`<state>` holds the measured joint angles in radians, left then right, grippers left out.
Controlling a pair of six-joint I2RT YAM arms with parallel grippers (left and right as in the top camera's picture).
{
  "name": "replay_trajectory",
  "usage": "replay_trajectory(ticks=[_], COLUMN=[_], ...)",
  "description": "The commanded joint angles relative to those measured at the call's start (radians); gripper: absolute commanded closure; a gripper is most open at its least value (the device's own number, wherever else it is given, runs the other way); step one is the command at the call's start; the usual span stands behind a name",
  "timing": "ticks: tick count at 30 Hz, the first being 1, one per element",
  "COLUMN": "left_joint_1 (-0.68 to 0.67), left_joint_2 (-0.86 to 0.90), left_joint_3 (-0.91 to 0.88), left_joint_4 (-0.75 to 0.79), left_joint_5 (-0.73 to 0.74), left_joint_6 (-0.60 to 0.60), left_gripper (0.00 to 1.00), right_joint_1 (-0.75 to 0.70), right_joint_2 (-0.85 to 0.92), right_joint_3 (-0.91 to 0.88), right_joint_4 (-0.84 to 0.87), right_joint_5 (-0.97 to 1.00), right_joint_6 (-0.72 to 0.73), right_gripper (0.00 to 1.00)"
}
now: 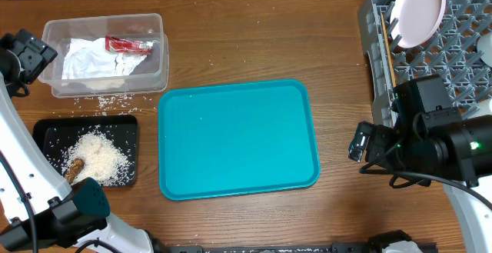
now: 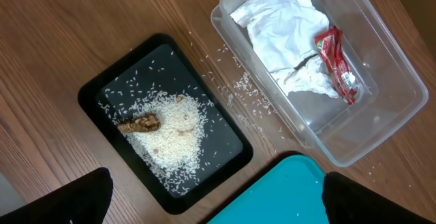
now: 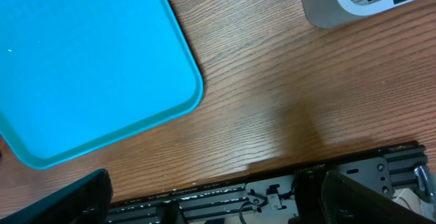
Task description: Sort waste into correct bins and load items into the dishwasher
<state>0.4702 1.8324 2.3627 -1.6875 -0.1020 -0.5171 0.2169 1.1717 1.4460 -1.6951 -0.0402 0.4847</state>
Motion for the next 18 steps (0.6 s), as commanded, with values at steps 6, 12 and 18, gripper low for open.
replay_trajectory(ticks=[6,12,18], left_joint_1=[0.0,0.0,0.0], left_joint_2=[-0.005,-0.005,-0.005], left_joint_3=[0.013,0.013,0.013], left_joint_4=[-0.002,-0.002,-0.002], left_joint_5=[-0.006,-0.006,-0.006], left_joint_6=[0.016,0.016,0.016], left_gripper=[0.0,0.0,0.0], right_joint_1=[-0.002,-0.043,-0.091], right_joint_2=[-0.056,-0.288,-0.572], right_joint_3=[-0.066,-0.306,-0.55], right_joint_4=[0.144,0.422,0.693], right_joint_5=[0.027,-0.004,-0.015], right_joint_6=[-0.07,-0.141,-0.18], right_gripper=[0.0,0.0,0.0])
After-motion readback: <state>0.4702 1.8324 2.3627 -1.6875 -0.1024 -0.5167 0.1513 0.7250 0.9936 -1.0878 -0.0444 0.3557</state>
